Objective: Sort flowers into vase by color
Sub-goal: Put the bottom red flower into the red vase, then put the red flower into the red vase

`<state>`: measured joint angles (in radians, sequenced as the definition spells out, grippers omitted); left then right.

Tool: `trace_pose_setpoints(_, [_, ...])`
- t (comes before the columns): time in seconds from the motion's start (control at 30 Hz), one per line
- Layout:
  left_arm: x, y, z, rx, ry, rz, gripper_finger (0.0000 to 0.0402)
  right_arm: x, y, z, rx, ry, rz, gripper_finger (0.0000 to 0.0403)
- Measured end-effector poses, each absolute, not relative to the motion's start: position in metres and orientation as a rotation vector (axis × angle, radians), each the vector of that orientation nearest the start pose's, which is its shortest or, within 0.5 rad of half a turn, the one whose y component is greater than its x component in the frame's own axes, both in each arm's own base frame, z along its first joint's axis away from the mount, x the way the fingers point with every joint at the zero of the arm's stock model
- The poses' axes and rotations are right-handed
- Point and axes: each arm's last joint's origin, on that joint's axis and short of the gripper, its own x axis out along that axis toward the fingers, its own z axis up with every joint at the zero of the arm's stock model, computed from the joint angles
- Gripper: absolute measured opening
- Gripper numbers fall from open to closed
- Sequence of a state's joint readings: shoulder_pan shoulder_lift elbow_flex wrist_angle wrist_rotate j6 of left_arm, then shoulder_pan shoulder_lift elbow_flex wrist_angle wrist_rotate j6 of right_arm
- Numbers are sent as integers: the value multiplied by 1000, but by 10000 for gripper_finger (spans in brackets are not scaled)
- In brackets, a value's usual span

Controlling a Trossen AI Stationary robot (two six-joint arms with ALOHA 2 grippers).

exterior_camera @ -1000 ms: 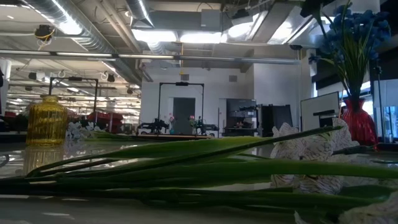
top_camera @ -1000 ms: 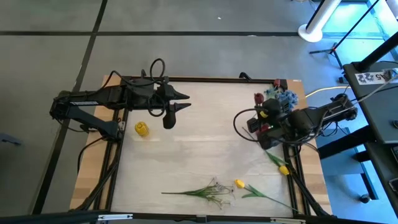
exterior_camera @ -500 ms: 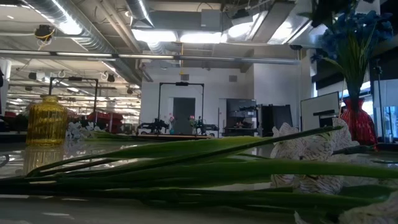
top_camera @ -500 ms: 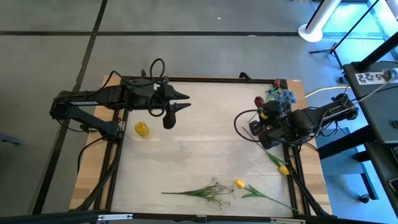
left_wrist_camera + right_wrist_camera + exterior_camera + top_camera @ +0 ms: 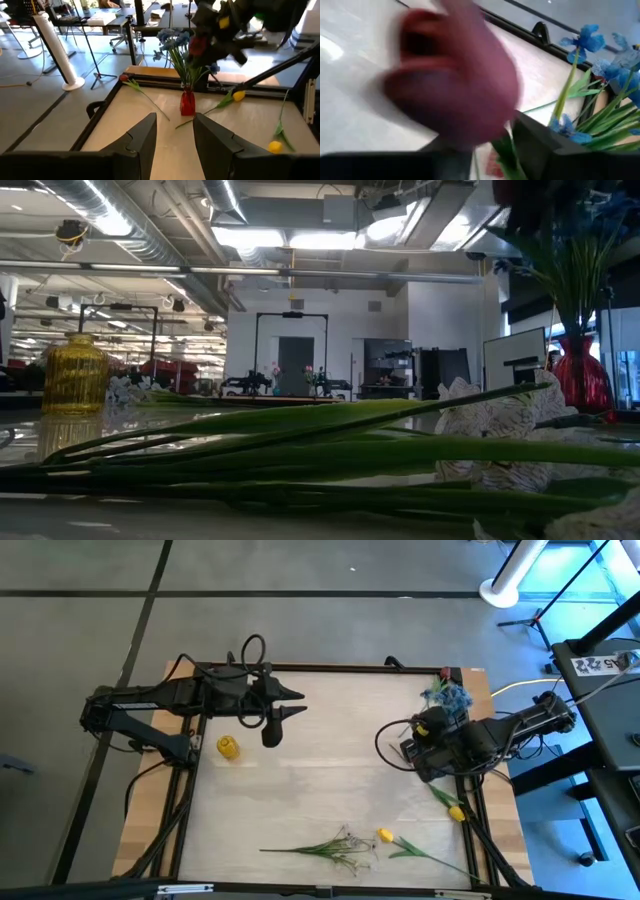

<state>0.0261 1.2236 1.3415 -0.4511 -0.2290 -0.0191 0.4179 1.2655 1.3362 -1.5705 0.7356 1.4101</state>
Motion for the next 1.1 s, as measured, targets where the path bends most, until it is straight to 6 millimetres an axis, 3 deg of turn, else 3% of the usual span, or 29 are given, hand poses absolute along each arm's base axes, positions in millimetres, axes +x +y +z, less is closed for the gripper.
trace_pose_setpoints(0.17, [244, 14, 406, 58, 409, 295, 125, 179, 59, 366, 448, 780, -908, 211])
trace_pose_setpoints(0.33, [235, 14, 404, 34, 464, 296, 125, 176, 59, 395, 478, 779, -800, 254])
trace_pose_setpoints(0.53, [237, 13, 398, -17, 505, 283, 125, 167, 54, 433, 500, 656, -737, 266])
trace_pose_setpoints(0.73, [239, 13, 398, -28, 499, 284, 125, 158, 45, 464, 514, 436, -790, 265])
trace_pose_setpoints(0.9, [241, 13, 402, -33, 454, 282, 125, 166, 20, 470, 561, 352, -918, 264])
trace_pose_setpoints(1.1, [241, 13, 403, -47, 435, 283, 125, 184, -43, 459, 612, 456, -1156, 264])
